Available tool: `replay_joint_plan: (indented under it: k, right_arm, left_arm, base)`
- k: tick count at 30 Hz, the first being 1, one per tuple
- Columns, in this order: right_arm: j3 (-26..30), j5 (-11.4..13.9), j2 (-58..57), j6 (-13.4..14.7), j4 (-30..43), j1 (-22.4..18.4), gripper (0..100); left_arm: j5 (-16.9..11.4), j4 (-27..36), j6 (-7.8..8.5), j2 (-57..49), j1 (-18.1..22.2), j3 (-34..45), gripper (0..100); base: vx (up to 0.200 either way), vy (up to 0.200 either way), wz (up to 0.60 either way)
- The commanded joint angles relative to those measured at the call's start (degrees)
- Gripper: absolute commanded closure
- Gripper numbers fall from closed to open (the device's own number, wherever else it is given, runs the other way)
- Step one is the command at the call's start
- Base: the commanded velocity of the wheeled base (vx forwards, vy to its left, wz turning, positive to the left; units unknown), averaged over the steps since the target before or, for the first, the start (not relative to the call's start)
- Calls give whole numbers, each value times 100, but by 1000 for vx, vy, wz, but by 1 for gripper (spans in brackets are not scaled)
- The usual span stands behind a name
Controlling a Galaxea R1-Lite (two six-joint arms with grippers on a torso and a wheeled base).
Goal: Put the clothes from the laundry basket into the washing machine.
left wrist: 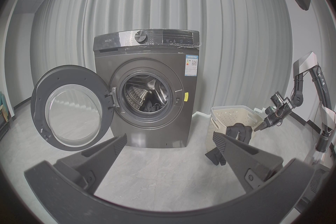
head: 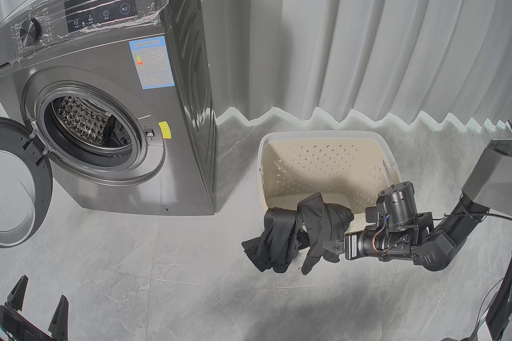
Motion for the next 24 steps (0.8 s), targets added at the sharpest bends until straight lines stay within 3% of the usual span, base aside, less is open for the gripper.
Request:
replay_joint_plan:
  k: [1,7,24]
  right_arm:
    - [-462,-180,675,140,1,-61,0]
    - [-1103,-198,1185,316,-174,-140,0]
    - [-1613,-409,1378,228,-464,-193,0]
  left_arm:
    - [5,0,-13,-93,1,92,0]
    - [5,0,-13,-93,1,92,0]
    - [5,9,-13,-93,1,92,0]
  base:
    - [0,0,0]
    - [0,0,0]
    - [0,0,0]
